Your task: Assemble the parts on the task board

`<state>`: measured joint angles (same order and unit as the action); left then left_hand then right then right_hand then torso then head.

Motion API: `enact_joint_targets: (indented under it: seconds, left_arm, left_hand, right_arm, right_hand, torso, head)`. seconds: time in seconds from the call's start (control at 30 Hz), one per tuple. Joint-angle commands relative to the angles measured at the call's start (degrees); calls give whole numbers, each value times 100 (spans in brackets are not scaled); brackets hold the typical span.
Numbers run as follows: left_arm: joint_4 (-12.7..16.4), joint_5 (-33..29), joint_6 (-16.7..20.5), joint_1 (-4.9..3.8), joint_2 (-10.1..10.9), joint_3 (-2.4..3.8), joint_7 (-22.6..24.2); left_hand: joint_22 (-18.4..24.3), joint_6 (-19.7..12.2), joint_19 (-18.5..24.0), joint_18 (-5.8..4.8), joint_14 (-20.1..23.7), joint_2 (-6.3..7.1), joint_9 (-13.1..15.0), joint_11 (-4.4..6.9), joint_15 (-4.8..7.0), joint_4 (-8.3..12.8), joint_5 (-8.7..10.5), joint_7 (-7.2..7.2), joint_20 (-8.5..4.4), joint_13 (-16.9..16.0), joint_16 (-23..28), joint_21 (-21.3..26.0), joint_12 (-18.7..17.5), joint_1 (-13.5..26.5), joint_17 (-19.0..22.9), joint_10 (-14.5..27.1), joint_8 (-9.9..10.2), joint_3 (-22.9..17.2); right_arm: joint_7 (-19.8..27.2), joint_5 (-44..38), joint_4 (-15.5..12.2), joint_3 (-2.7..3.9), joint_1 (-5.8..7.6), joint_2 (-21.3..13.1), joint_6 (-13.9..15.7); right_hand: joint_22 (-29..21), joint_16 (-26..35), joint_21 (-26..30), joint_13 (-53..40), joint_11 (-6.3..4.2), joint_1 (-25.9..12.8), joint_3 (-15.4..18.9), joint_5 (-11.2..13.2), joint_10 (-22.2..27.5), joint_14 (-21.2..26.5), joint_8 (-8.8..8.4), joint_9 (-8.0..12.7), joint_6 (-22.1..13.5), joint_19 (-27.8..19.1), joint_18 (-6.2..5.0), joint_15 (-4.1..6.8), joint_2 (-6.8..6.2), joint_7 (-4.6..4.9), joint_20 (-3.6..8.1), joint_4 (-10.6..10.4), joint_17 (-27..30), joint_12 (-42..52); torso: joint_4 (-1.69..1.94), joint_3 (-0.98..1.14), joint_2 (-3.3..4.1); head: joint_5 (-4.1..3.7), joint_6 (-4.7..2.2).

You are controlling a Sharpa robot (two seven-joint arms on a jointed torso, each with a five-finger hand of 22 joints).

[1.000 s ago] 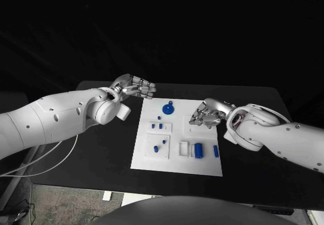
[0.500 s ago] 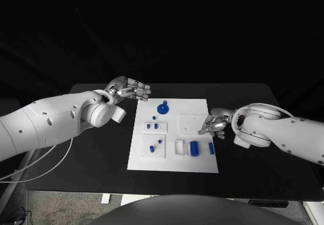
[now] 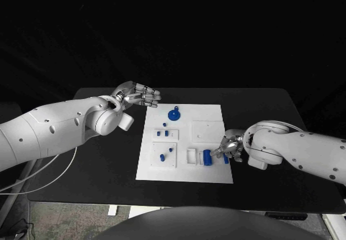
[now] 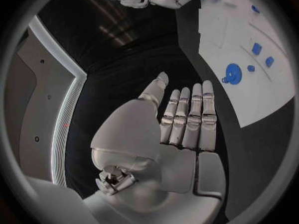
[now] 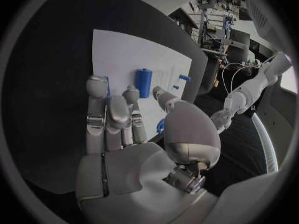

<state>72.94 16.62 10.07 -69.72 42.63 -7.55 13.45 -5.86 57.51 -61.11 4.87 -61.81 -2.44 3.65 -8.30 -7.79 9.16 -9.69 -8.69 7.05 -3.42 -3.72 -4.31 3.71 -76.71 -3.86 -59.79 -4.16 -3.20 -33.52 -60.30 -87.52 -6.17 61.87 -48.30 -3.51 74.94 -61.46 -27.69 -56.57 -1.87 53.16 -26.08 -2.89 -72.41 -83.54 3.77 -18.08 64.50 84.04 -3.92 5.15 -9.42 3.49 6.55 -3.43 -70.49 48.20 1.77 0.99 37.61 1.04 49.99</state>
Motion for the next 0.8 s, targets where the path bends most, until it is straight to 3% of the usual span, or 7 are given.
enact_joint_targets:
  seconds: [0.03,0.27,0.57,0.8]
  left_arm:
    - [28,-26,-107,-1,1,3,22]
    - [43,-26,-118,0,14,2,15]
    - [47,-26,-129,0,21,2,8]
    - [39,-26,-140,0,13,2,5]
  left_hand:
    - [9,-22,-36,48,27,-55,2,-27,-17,-39,-23,-3,0,6,17,-30,22,19,5,8,-24,9]
    - [13,-25,-36,48,32,-58,2,-28,-19,-49,-25,-4,1,6,17,-30,21,28,5,11,-23,11]
    - [13,-25,-36,48,32,-58,2,-28,-19,-49,-25,-4,1,6,17,-30,21,28,5,11,-23,11]
    - [16,-26,-36,48,33,-60,2,-28,-19,-52,-24,-4,2,6,17,-30,22,29,5,12,-24,11]
  right_arm:
    - [-273,249,36,-12,-51,63,10]
    - [-283,432,148,-24,-159,227,158]
    - [-284,524,324,-35,-269,386,298]
    - [-232,533,414,-37,-306,498,483]
  right_hand:
    - [341,-38,-56,-39,38,-22,56,13,-29,-43,-26,56,-150,133,19,-7,-92,35,-1,-53,-24,39]
    - [337,-40,-164,-148,79,73,270,12,-23,-48,-4,338,-308,91,-35,-44,-151,89,-47,-341,-90,47]
    - [328,-10,-196,-183,85,97,286,13,-8,-59,-8,456,-318,60,-45,-48,-164,100,-53,-387,-117,-1]
    - [329,-9,-222,-210,83,145,226,13,-18,-66,-7,479,-300,59,-45,-46,-94,98,-52,-340,-134,6]
  torso:
    - [0,5,0]
    - [-2,4,6]
    - [-10,9,4]
    - [-8,8,6]
  head:
    - [30,1]
    - [51,1]
    - [77,1]
    - [89,1]
